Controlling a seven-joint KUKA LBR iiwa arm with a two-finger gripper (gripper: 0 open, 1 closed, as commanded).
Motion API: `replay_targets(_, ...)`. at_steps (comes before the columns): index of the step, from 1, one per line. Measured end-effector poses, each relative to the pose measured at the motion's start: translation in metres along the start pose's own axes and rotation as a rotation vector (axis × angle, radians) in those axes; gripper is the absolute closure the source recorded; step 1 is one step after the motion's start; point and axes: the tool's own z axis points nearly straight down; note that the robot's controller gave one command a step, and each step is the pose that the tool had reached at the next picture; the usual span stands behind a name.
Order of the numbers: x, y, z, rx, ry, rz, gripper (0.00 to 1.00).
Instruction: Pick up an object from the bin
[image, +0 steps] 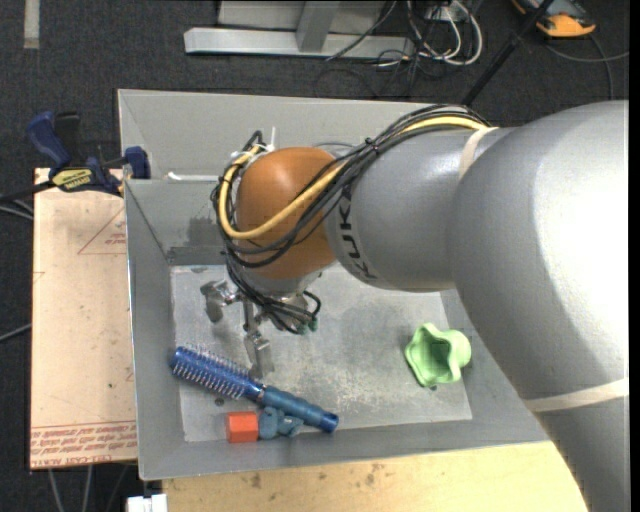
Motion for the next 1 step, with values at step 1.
replay_targets(1, 0.0705, 0.0264, 0.0116, -0.004, -0.004, -0.127, 0.0)
